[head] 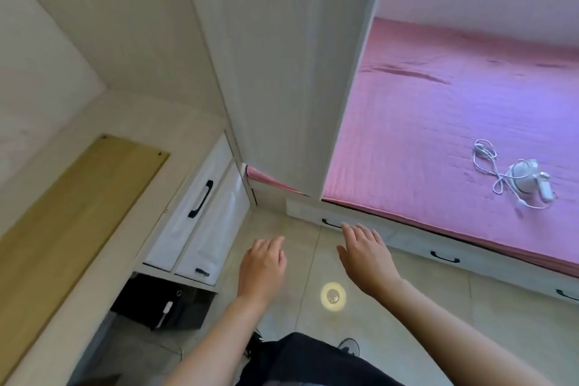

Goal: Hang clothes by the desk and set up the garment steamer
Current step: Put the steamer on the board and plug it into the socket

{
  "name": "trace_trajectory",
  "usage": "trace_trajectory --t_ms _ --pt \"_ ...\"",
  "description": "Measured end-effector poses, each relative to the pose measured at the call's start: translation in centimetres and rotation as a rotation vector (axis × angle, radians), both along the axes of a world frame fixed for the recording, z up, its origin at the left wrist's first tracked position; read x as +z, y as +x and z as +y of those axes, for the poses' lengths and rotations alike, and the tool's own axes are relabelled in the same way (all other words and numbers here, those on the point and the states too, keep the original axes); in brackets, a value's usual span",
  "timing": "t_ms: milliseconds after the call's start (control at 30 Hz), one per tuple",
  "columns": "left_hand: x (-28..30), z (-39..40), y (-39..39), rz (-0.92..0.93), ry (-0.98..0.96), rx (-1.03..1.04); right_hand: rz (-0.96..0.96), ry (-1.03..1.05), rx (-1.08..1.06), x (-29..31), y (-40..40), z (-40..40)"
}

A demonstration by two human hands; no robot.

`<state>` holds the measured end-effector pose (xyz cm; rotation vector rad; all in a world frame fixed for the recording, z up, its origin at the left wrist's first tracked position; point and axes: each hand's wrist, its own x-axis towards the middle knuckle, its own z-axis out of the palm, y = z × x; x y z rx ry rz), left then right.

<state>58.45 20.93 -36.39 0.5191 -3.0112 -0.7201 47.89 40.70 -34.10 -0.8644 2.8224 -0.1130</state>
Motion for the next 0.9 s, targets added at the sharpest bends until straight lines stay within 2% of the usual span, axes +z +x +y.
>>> trace_trajectory --t_ms 233,400,733,900 --pt "0.1 13.2 -5.1 0.03 0.056 -0.154 0.022 0.017 -0.217 -0.7 -0.9 14.2" --pt "-0.5 19.9 -8.7 0.026 0.043 -0.3 0.033 0.022 -0.347 -0.8 -2.0 21.6" --pt "-0.5 26.6 -17.2 0.023 -0.027 -0.468 0.055 -0.013 -0.547 -2.3 -6.5 30.0" --pt "-1.0 28.8 -23.1 -0.004 0.0 -0.507 0.051 -0.003 -0.624 -2.9 -11.1 33.0"
